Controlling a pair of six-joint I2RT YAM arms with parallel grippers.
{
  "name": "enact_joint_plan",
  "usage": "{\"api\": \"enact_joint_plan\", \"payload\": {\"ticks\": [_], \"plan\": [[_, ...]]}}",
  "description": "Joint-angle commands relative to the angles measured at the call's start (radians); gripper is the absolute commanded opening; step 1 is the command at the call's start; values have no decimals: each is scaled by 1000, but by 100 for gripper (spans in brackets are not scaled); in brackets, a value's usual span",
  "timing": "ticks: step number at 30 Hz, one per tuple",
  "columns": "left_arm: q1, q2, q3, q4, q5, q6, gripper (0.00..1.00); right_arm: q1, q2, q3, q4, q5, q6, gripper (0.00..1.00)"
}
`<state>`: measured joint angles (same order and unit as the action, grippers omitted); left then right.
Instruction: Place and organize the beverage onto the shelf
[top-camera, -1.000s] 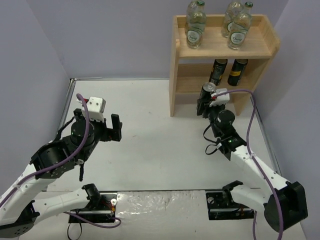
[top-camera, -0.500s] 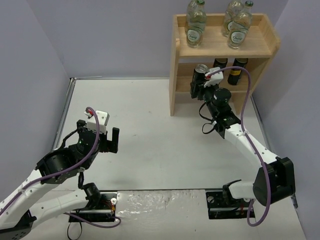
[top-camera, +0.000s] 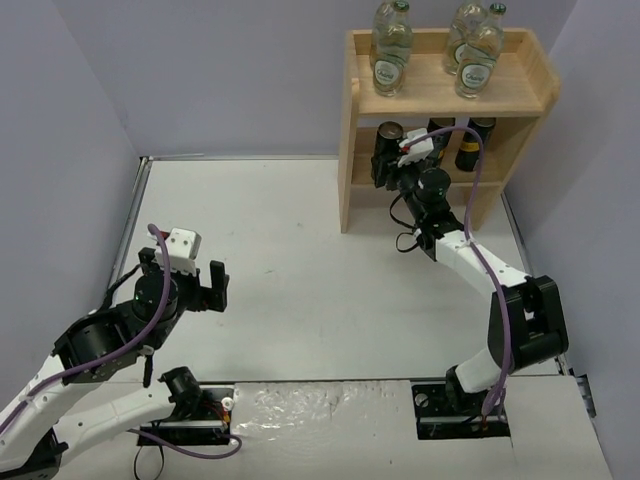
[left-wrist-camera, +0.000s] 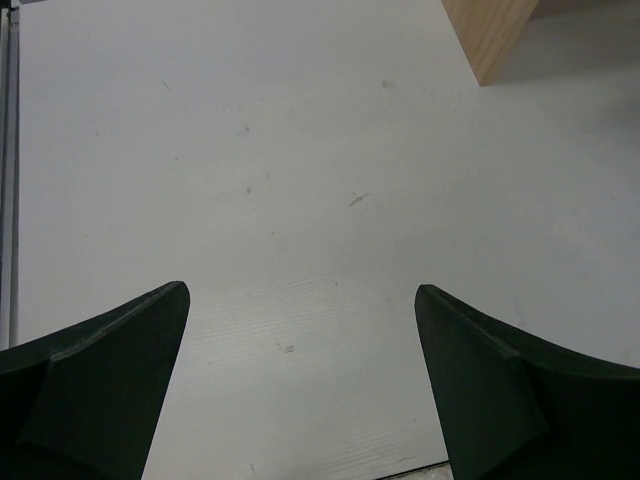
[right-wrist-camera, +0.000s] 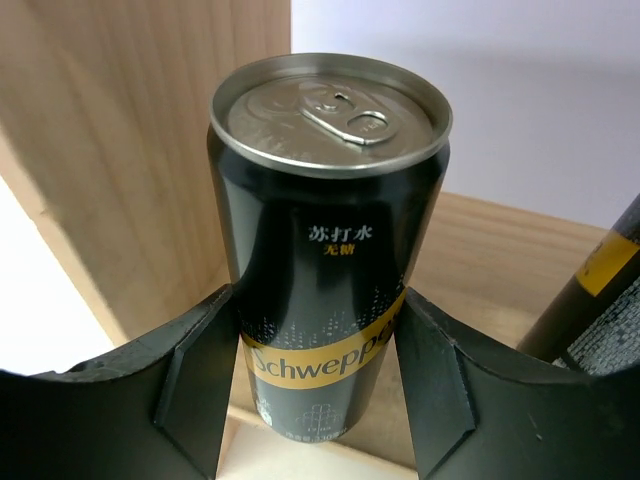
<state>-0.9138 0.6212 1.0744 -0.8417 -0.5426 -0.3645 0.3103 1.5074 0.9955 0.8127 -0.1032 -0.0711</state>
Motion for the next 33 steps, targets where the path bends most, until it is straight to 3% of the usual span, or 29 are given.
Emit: {"api": "enact_joint_plan", "payload": {"ticks": [1, 6, 13, 16, 18, 20, 23, 24, 31, 33], "plan": [[10, 5, 5, -7, 4, -10, 94, -19, 17, 45, 173, -18, 4, 0], [27, 2, -1, 3, 21, -8, 94, -30, 80, 20, 276, -21, -6, 0], [47, 11, -4, 10, 44, -1, 94, -53, 168, 55, 279, -35, 5, 0], [59, 14, -4, 16, 62, 6, 94, -56, 169, 55, 267, -56, 8, 21], [78, 20, -4, 21, 75, 10, 94, -54, 145, 37, 261, -53, 19, 52], [96, 25, -5, 29, 101, 12, 94, -54, 108, 14, 267, -52, 22, 60], [138, 29, -10, 42, 142, 16, 94, -54, 60, -17, 263, -41, 45, 82], [159, 31, -11, 47, 153, 21, 94, -54, 50, -20, 238, -43, 44, 100], [219, 52, -14, 62, 201, 30, 94, -53, -88, -106, 212, -20, 68, 100], [234, 58, -13, 69, 208, 30, 94, -51, -127, -136, 137, -20, 71, 100]]}}
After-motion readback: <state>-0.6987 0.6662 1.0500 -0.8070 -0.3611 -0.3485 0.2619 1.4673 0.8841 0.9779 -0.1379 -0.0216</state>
